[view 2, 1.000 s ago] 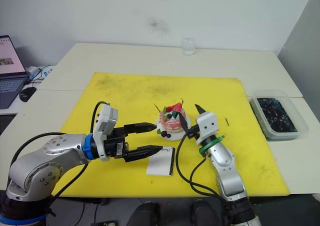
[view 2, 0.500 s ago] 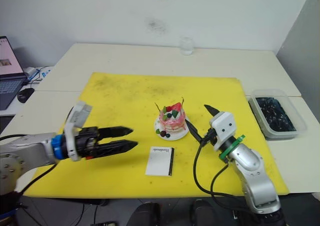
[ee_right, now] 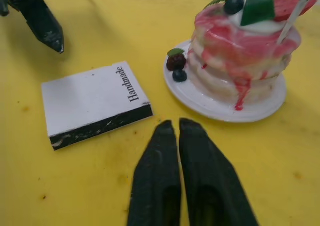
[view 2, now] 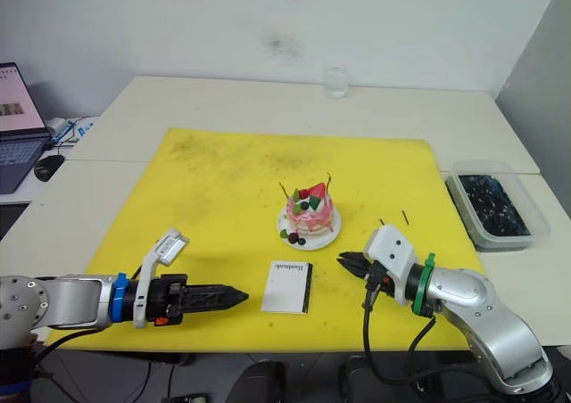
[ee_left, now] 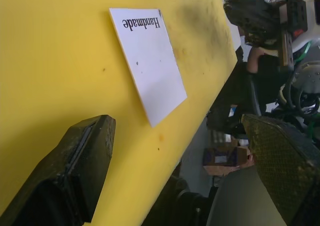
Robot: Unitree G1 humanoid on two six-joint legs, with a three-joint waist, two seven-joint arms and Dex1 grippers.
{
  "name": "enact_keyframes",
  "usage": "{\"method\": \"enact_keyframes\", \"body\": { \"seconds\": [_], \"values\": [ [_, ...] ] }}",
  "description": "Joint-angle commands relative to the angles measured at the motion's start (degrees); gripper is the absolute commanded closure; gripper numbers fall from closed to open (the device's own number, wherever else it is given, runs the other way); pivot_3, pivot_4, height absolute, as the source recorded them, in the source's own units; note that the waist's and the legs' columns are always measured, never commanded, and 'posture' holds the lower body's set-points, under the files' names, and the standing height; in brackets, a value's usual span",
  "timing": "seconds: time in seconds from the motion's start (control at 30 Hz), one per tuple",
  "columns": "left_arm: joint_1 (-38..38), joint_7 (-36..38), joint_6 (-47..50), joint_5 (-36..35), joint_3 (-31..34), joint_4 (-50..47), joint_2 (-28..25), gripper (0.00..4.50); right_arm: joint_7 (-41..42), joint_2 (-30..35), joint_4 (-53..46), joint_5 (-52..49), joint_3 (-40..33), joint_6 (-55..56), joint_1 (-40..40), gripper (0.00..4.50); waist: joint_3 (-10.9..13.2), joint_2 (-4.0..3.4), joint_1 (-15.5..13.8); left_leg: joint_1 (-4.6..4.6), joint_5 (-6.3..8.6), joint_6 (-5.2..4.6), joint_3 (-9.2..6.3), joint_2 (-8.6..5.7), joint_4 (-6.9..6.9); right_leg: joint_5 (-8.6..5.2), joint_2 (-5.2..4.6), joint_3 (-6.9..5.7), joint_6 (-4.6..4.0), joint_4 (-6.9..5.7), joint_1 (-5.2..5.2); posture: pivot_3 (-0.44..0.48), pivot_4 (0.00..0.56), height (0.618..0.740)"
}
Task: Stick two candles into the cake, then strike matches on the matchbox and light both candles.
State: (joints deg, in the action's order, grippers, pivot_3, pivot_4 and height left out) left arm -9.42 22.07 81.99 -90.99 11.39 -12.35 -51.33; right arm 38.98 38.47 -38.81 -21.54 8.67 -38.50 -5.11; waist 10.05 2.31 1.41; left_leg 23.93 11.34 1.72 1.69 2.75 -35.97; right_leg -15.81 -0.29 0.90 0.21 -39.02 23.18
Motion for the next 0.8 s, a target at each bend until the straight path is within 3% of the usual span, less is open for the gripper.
{"method": "enact_keyframes", "body": {
  "seconds": [0.03, 0.17, 0.33, 0.8],
  "values": [
    [-2.83, -6.01, -1.41, -6.97, -3.7, 1.56, 1.01, 0.0, 1.48, 1.69, -2.63, -0.52, 2.29, -2.82, -2.43, 4.48, 0.0, 0.0, -0.01, 0.0, 0.0, 0.0, 0.02, 0.0, 0.0, 0.0, 0.0, 0.01, 0.0, 0.01, 0.0, 0.0, 0.15, 0.74],
    [-5.36, -11.19, -3.45, -11.46, -7.6, 3.44, 1.47, 0.0, 2.24, 2.54, -2.39, -0.6, 4.2, -4.92, -4.4, 4.48, 0.0, 0.0, -0.04, 0.01, 0.0, 0.0, 0.01, -0.01, 0.0, 0.0, 0.0, 0.0, 0.0, 0.01, 0.0, 0.0, 0.15, 0.74],
    [-8.73, -14.75, -5.76, -9.69, -10.82, 6.13, 5.18, 0.0, 3.63, 2.48, -0.7, -1.19, 5.94, -9.26, -10.81, 4.48, 0.0, 0.0, -0.05, 0.01, -0.01, 0.0, 0.01, -0.03, -0.02, 0.03, 0.01, 0.01, 0.04, -0.01, 0.01, 0.0, 0.15, 0.74],
    [-7.79, -15.81, -6.26, -8.4, -11.88, 6.15, 6.95, 0.0, 2.96, 2.97, 1.54, 2.73, 12.86, -14.06, -14.91, 4.48, 0.0, 0.01, -0.03, 0.02, 0.0, 0.0, 0.03, -0.05, -0.03, 0.01, 0.02, 0.02, 0.02, 0.01, 0.01, 0.0, 0.15, 0.74]
  ]
}}
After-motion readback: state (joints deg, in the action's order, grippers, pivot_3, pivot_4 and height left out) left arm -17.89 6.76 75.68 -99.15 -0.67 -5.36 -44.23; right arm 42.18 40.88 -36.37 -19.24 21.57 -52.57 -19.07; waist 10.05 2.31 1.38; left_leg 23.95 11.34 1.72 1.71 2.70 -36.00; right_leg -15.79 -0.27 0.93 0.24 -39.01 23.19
